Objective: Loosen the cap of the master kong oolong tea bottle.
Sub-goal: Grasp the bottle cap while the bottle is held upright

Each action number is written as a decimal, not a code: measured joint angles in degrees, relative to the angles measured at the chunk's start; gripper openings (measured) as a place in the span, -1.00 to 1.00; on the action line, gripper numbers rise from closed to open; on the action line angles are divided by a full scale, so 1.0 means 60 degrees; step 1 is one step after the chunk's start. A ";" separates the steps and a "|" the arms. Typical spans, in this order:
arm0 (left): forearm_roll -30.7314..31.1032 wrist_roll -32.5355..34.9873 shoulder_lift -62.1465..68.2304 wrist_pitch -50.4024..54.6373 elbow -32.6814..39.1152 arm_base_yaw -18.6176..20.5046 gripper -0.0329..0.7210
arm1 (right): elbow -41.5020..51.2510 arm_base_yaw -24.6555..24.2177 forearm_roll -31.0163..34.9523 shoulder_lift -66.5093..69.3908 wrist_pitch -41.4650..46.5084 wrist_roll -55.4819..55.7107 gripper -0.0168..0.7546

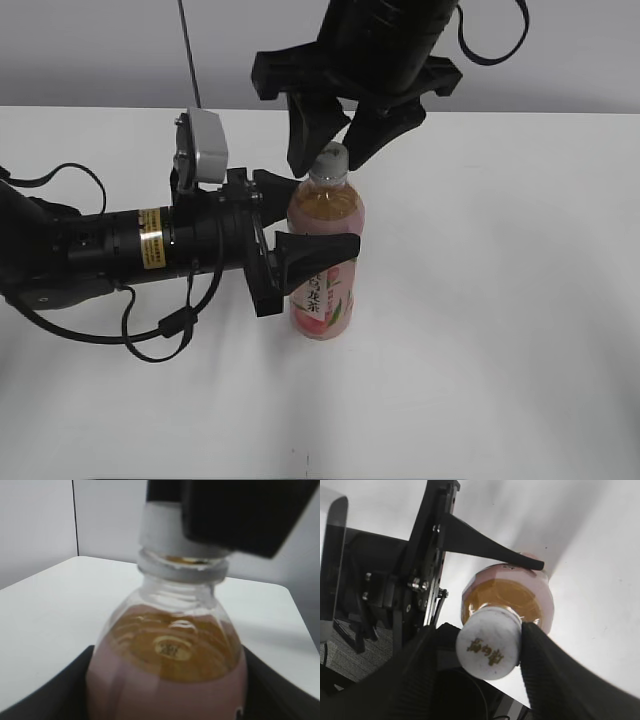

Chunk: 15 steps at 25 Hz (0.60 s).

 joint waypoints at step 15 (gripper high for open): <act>0.0000 0.0000 0.0000 0.0000 0.0000 0.0000 0.33 | -0.0008 0.0004 -0.0244 0.0000 0.0010 -0.0253 -0.21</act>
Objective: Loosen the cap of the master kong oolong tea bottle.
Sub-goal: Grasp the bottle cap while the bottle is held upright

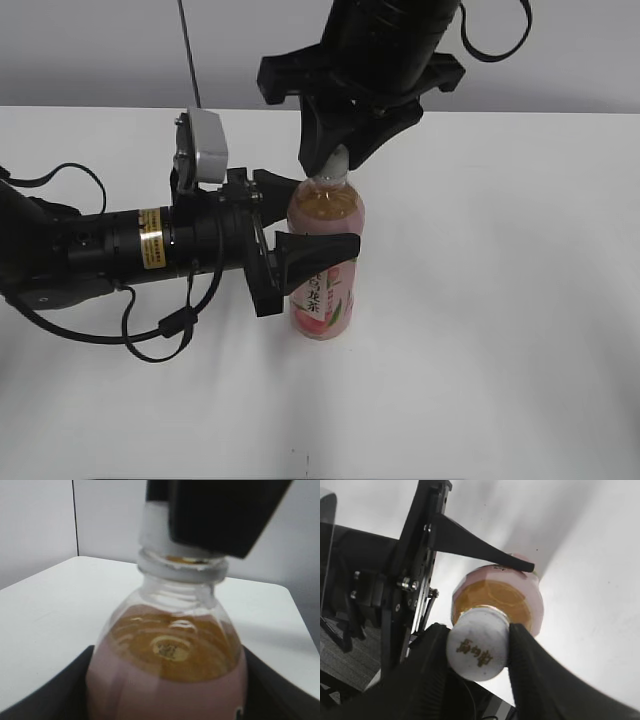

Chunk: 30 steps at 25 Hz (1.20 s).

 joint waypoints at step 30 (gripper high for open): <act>0.0045 0.0025 0.0000 -0.0018 0.0000 0.0000 0.33 | 0.0000 0.0000 -0.0007 -0.0027 0.0011 -0.8574 -0.23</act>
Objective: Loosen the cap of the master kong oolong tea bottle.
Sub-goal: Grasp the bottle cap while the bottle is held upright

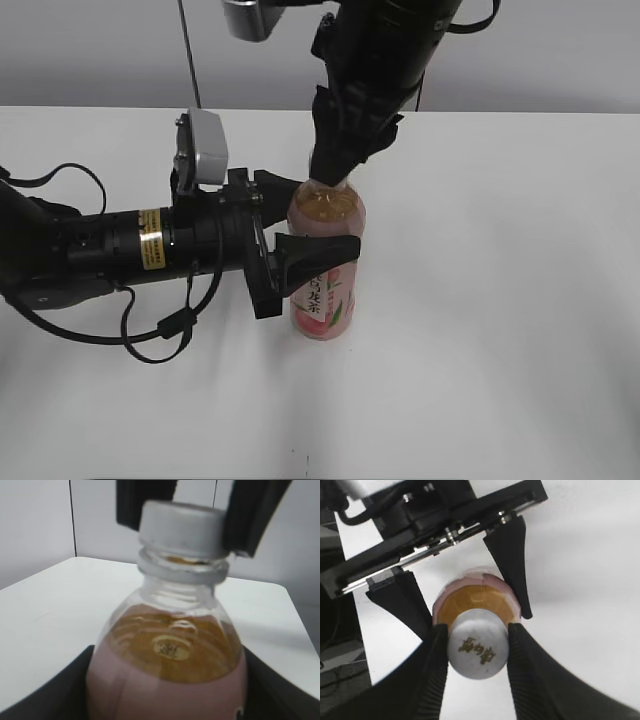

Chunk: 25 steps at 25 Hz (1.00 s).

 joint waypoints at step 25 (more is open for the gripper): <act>0.0076 0.0030 -0.0017 -0.0018 0.0000 0.0010 0.33 | -0.0057 0.0012 0.0207 -0.0040 0.0047 -1.0016 -0.23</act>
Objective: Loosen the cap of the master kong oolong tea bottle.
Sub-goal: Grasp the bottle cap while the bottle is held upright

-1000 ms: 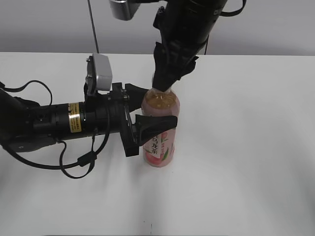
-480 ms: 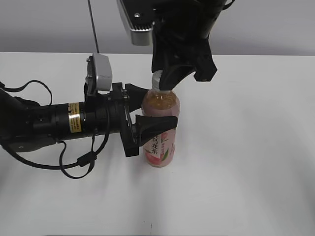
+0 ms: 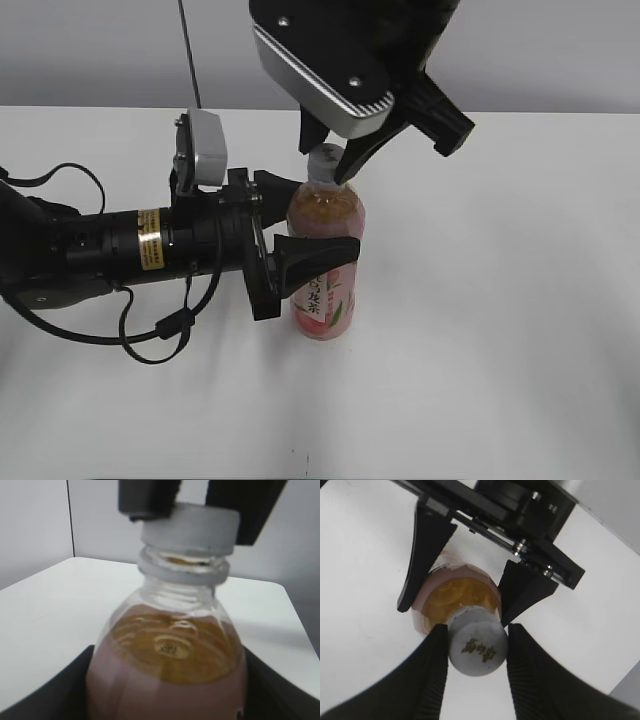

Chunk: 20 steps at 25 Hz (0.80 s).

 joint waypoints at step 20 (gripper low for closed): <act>0.0101 0.0023 0.0000 -0.0045 0.0000 0.0018 0.33 | -0.0002 0.0007 0.0324 -0.0004 0.0017 -0.0624 -0.21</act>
